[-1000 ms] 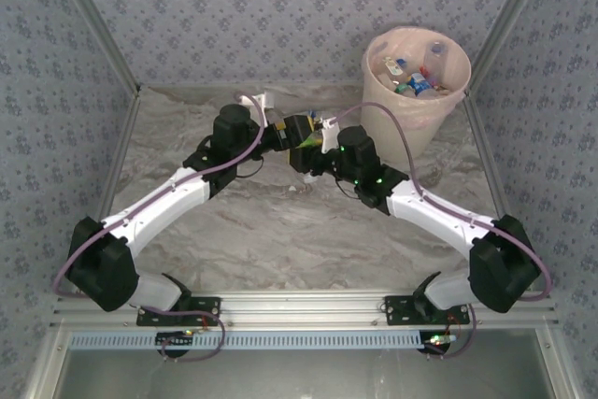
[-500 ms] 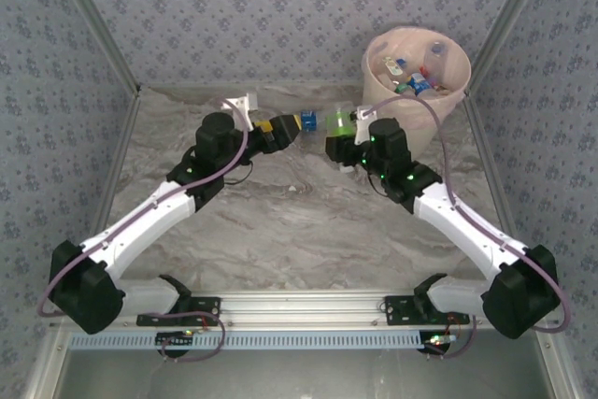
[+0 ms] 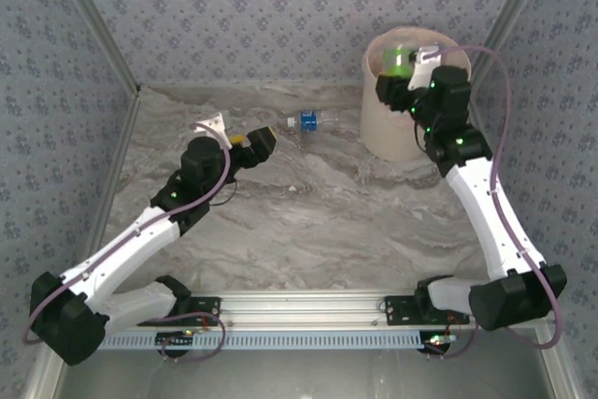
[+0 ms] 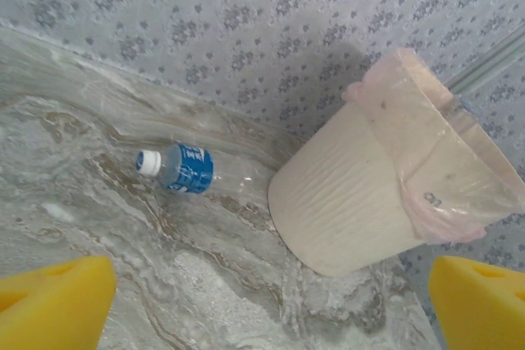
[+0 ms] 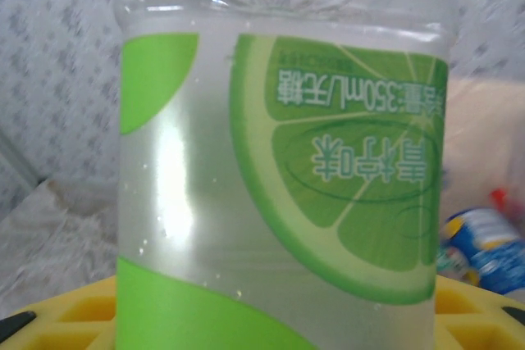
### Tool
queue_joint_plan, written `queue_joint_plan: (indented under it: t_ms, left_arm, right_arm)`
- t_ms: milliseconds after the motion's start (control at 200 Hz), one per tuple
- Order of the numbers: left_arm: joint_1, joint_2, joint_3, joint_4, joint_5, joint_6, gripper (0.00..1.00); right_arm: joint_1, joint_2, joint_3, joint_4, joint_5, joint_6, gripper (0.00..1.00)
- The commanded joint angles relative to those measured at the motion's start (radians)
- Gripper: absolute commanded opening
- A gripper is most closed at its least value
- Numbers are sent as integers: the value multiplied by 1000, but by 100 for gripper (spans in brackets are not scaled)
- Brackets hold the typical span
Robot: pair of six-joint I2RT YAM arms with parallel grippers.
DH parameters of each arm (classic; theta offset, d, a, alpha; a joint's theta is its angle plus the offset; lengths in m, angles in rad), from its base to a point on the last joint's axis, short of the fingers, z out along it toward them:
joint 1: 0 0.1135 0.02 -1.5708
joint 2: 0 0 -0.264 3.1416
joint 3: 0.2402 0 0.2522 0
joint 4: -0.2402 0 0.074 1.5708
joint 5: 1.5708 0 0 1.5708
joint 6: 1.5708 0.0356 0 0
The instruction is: Put the plastic bottles in the bin
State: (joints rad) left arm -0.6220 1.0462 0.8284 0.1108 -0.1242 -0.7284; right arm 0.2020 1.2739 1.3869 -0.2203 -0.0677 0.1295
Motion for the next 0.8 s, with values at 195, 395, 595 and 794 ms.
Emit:
queue_joint_plan:
  t_ms: [195, 395, 595, 794]
  left_arm:
    - [10, -77, -43, -29, -56, 33, 98]
    - [13, -99, -55, -17, -25, 43, 98]
    - [19, -96, -60, -8, -15, 34, 98]
    - [22, -101, -52, -18, -2, 32, 98]
  right_arm:
    - [-182, 173, 234, -136, 21, -47, 47]
    - [-262, 286, 351, -159, -138, -44, 51]
    - [-241, 442, 518, -289, -127, -67, 56]
    - [-200, 526, 633, -376, 94, -38, 91]
